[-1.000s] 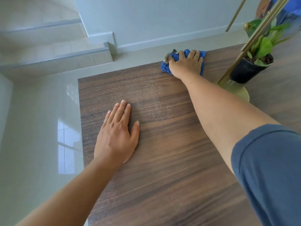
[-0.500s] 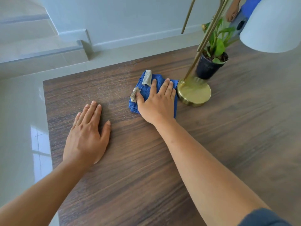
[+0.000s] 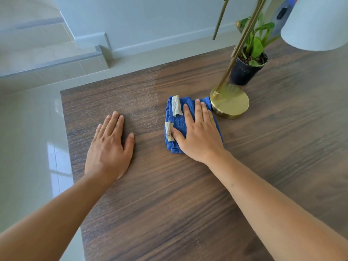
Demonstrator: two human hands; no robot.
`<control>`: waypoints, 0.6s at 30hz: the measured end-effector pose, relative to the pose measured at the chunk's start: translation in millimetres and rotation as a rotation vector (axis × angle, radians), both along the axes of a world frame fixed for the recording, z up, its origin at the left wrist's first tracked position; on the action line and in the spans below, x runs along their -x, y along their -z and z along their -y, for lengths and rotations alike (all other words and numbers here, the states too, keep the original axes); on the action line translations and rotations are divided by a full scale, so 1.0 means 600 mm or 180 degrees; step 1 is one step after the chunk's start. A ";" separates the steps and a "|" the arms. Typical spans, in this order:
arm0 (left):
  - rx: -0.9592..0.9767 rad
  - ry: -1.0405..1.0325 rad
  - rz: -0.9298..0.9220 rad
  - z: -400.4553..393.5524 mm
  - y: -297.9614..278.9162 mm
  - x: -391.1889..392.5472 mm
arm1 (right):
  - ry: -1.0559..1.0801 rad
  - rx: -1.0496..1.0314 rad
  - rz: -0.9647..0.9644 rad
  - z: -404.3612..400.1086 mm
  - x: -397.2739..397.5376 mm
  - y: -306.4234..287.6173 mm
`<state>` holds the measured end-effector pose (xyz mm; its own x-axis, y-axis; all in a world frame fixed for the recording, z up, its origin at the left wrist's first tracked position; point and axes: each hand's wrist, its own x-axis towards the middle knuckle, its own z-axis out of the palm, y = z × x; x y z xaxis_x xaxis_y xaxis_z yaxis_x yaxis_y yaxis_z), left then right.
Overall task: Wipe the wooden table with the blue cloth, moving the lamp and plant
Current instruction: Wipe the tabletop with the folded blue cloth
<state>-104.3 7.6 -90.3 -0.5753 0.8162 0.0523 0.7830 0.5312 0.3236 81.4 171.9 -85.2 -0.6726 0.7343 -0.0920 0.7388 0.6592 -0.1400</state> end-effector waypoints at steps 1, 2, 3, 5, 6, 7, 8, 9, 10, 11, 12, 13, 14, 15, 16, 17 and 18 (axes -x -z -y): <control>-0.0003 0.0001 -0.0001 0.000 0.000 0.001 | -0.0032 -0.0009 0.0010 -0.009 0.007 -0.001; -0.0003 -0.0005 -0.0001 -0.001 0.000 0.002 | -0.0079 -0.0001 0.0024 -0.023 0.019 -0.002; 0.0000 -0.0007 0.0003 0.000 0.000 0.001 | -0.0118 0.0009 0.0033 -0.038 0.033 -0.003; -0.0010 -0.0002 0.0001 0.000 0.003 -0.001 | -0.0101 -0.0047 0.0052 -0.069 0.066 0.002; -0.0021 -0.0006 0.0001 0.000 0.004 0.000 | -0.0059 -0.0066 0.0048 -0.084 0.086 0.004; -0.0031 -0.0007 0.0000 0.000 0.004 0.001 | -0.0005 -0.0046 0.0034 -0.098 0.105 0.004; -0.0032 -0.0004 0.0001 0.001 0.004 0.002 | 0.0052 -0.0005 0.0014 -0.109 0.120 0.003; -0.0030 -0.0001 0.0003 0.001 0.004 0.002 | 0.0109 0.0026 -0.0012 -0.117 0.130 0.003; -0.0029 0.0006 0.0006 0.002 0.004 0.001 | 0.0169 0.0053 -0.0036 -0.120 0.134 0.003; -0.0031 0.0018 0.0006 0.003 0.004 0.000 | 0.0245 0.0086 -0.0074 -0.116 0.131 0.002; -0.0035 0.0026 0.0003 0.004 0.004 -0.001 | 0.0333 0.0113 -0.0120 -0.103 0.122 0.002; -0.0036 0.0026 0.0003 0.005 0.003 -0.002 | 0.0423 0.0107 -0.0174 -0.083 0.110 0.003; -0.0042 0.0018 0.0010 0.004 0.003 -0.002 | 0.0499 0.0064 -0.0225 -0.059 0.095 0.007; -0.0042 0.0005 0.0018 0.003 0.002 -0.002 | 0.0551 0.0022 -0.0244 -0.036 0.080 0.010; -0.0037 -0.0008 0.0019 0.002 0.002 -0.001 | 0.0581 0.0007 -0.0227 -0.019 0.070 0.012; -0.0030 -0.0018 0.0015 0.001 0.002 0.000 | 0.0584 0.0021 -0.0190 -0.014 0.065 0.013; -0.0021 -0.0013 0.0011 0.001 0.002 0.001 | 0.0572 0.0038 -0.0155 -0.018 0.067 0.012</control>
